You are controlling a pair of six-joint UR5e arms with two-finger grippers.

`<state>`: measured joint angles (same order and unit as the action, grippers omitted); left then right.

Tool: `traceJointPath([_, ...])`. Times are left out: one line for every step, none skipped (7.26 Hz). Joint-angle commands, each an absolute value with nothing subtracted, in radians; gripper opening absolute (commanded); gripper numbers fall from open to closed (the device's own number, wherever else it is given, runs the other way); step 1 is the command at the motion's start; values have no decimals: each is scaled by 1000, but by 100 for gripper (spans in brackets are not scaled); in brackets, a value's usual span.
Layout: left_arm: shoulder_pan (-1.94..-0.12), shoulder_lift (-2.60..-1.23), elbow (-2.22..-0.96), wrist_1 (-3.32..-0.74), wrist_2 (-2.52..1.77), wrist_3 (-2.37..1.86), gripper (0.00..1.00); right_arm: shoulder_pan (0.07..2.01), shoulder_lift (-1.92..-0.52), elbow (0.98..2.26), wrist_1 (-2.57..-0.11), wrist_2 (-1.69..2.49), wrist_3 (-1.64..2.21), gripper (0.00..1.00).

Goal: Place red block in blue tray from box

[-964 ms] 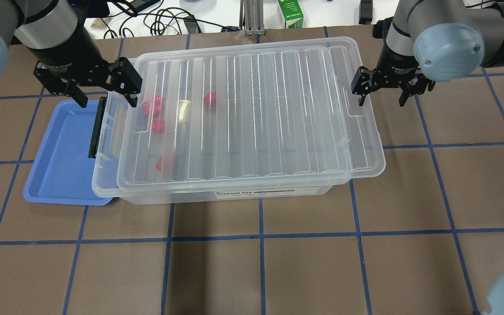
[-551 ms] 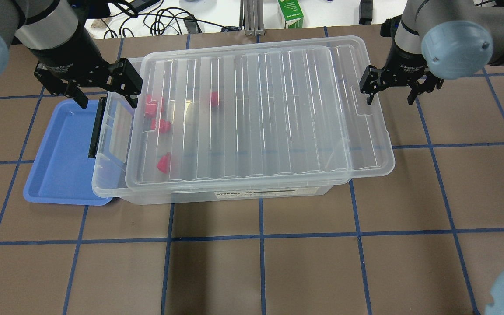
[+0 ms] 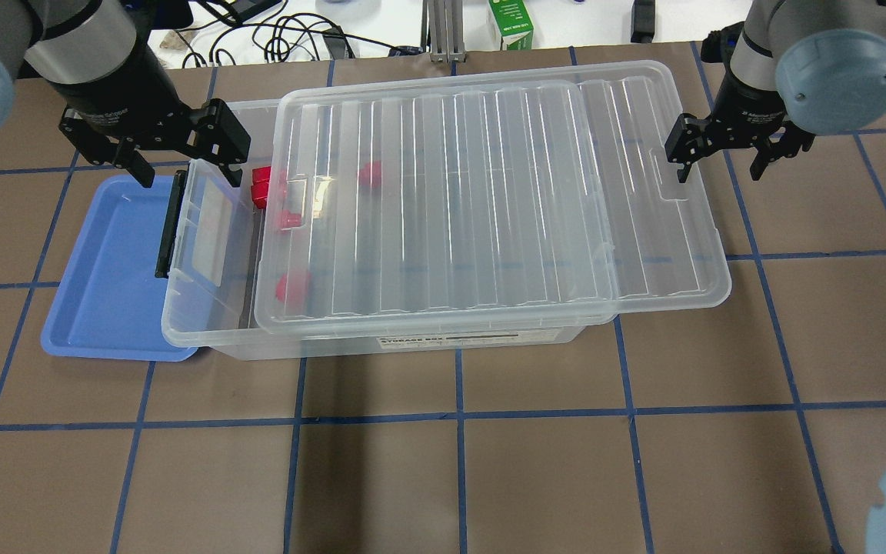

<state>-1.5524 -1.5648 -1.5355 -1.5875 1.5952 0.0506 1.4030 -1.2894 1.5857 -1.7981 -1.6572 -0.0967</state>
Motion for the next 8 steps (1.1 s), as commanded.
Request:
traceJointPath([-1552,-1563,-1535,-1588,1595,51,100,1376,-1290,1583,-1795,-1670,-115,100])
traceJointPath([-1552,-1566,-1537,-1588,1595,51,100,1374,-1290,1583,-1796,-1693,-139,100])
traceJointPath([-1552,-1566,-1536,-1588,1595,51,100,1370,-1290,1583,-1798,-1695,-155,100])
traceJointPath([-1552,-1568,-1534,-1588,1595,51,100,1361,-1290,1583,-1799,-1697,-175,100])
traceJointPath([-1552,-1569,-1534,-1588,1595,51,100,1344,-1290,1583,-1799,-1695,-190,100])
traceJointPath([-1552,-1571,-1535,-1588,1595,51,100,1335,-1292,1583,-1799,-1695,-210,100])
traceJointPath([-1552,-1572,-1536,-1588,1595,51,100,1327,-1292,1580,-1798,-1698,-218,100])
traceJointPath([-1552,-1574,-1536,-1588,1595,51,100,1327,-1292,1578,-1796,-1724,-219,100])
